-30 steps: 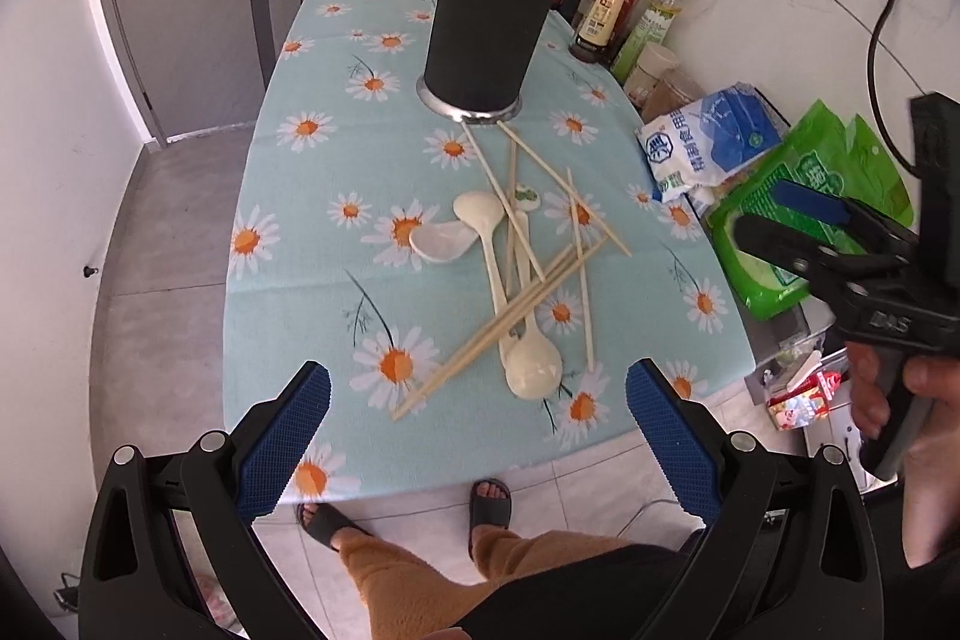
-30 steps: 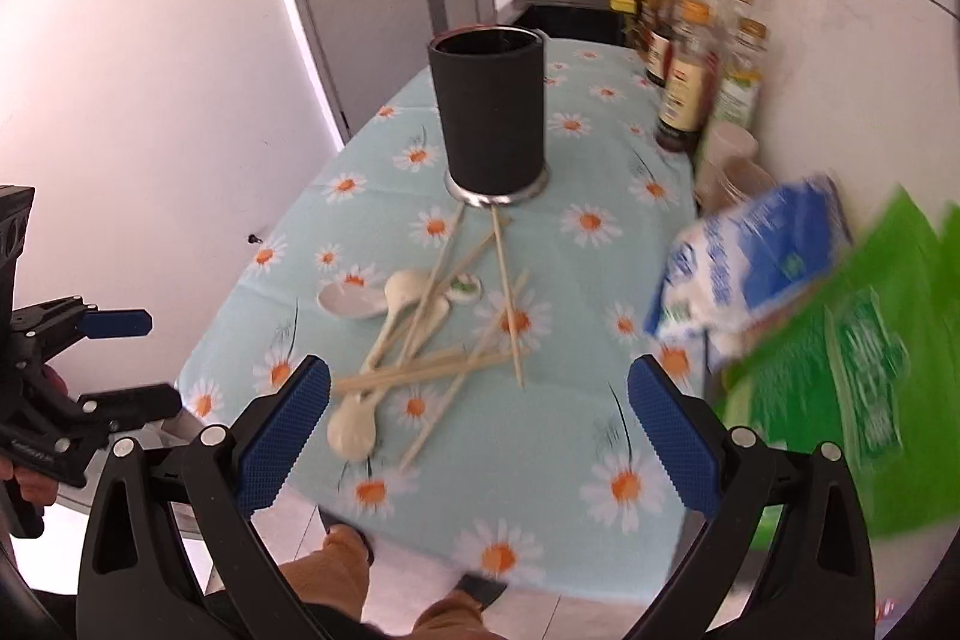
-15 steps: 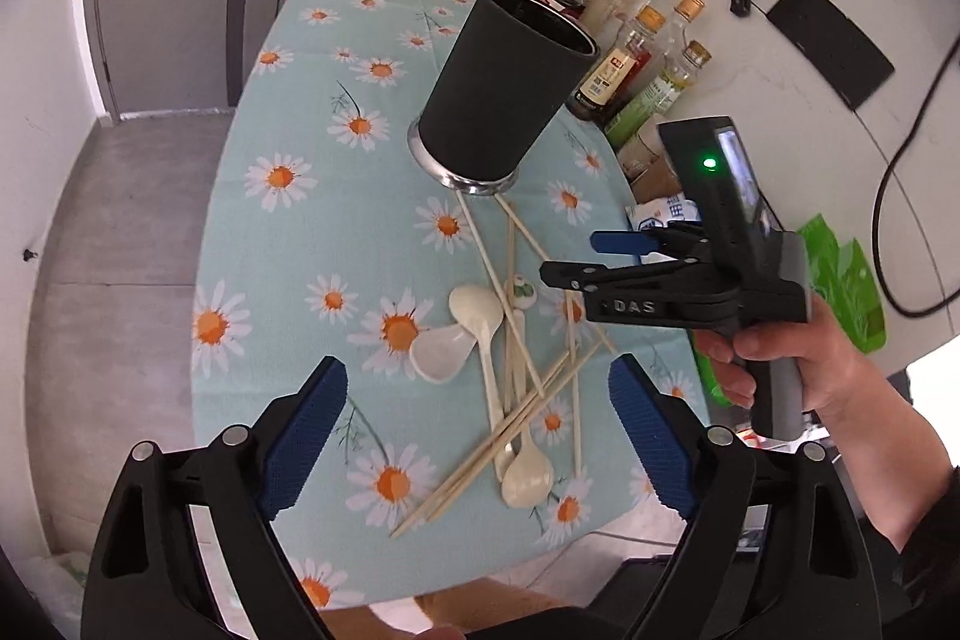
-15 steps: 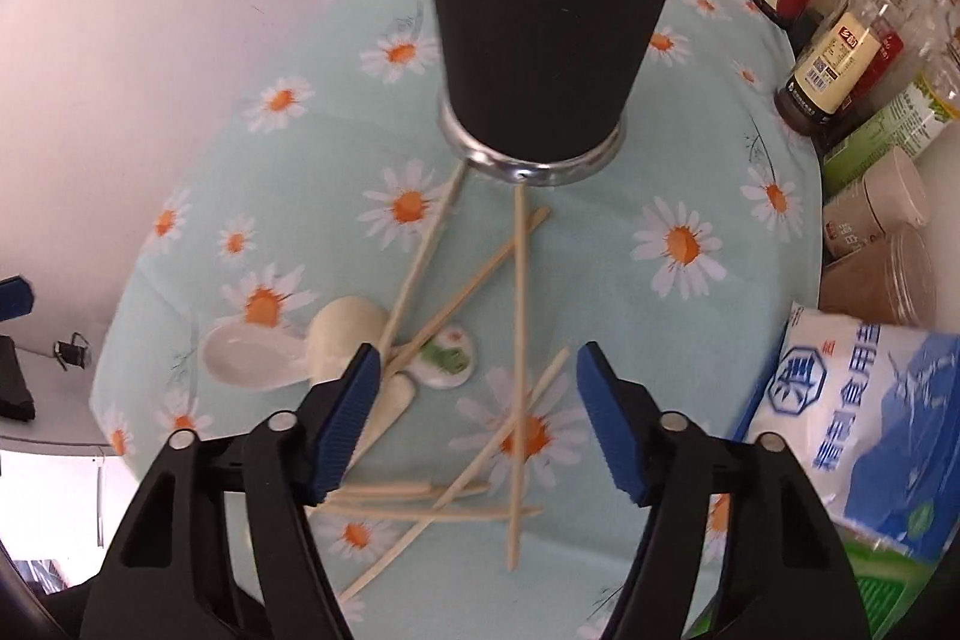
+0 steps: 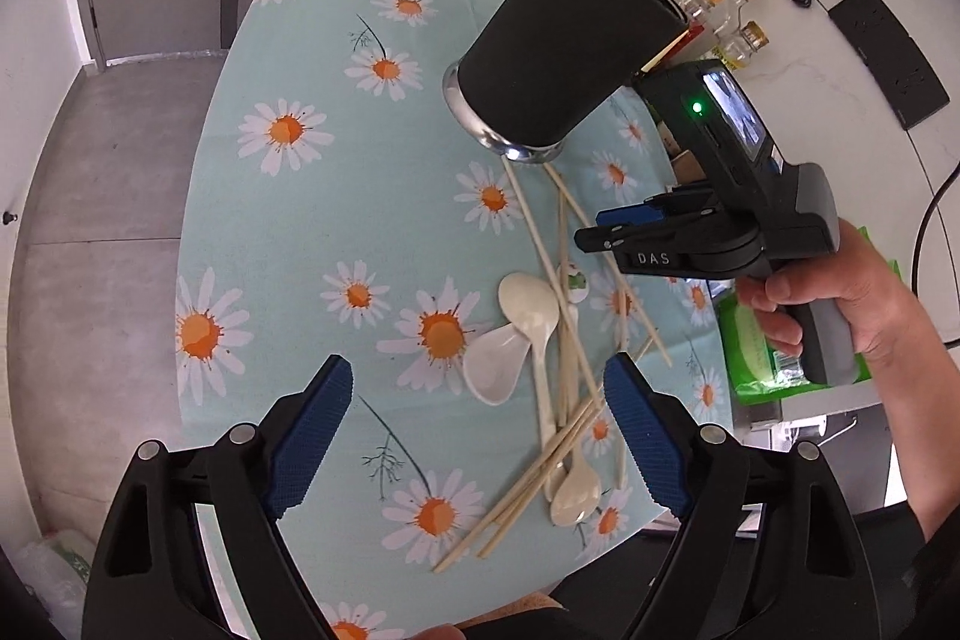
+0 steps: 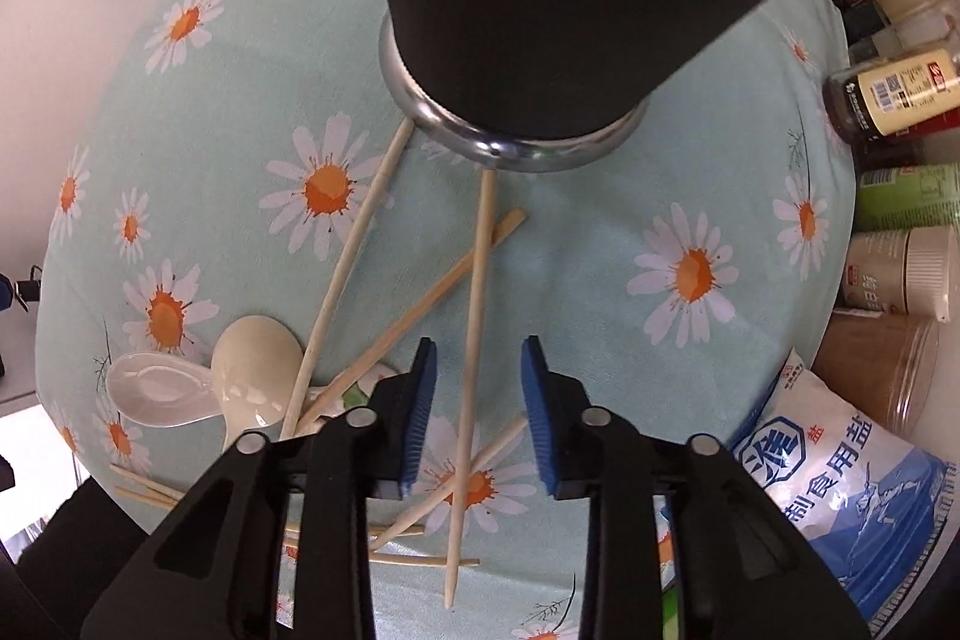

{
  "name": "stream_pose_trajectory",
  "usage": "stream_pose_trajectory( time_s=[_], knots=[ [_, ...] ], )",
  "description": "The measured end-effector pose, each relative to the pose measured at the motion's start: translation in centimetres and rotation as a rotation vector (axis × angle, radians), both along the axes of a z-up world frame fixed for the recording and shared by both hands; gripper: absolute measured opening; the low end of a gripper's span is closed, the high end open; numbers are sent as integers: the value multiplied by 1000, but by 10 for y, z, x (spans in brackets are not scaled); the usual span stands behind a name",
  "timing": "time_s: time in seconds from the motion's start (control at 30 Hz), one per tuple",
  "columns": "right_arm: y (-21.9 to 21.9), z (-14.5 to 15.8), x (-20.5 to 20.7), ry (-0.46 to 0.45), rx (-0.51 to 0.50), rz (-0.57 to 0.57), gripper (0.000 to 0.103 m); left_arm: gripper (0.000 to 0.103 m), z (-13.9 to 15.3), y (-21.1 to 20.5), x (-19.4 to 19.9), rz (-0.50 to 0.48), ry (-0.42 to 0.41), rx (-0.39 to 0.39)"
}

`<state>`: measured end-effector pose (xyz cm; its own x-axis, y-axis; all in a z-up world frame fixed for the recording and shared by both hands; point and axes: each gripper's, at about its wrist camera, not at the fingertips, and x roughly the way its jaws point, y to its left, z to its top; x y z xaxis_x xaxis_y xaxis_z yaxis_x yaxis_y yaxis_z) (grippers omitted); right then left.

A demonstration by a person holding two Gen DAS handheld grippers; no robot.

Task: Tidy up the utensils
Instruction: 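Lower the right gripper onto a wooden chopstick beside the black holder and grasp it, then grasp another chopstick with the left gripper while the right gripper holds its chopstick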

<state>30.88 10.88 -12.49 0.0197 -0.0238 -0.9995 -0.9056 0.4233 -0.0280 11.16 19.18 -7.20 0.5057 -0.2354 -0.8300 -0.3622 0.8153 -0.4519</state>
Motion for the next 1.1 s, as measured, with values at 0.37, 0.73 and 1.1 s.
stream_pose_trajectory(
  time_s=[0.37,0.73,1.1],
  knots=[
    [-11,11,3,18,23,-37,6,82,-4,2,16,-43,21,-12],
    [-64,49,13,108,187,-84,6,72,-19,-15,69,-73,106,-26],
    [-113,101,0,173,347,-143,6,56,-47,-26,125,-35,249,-32]
  ],
)
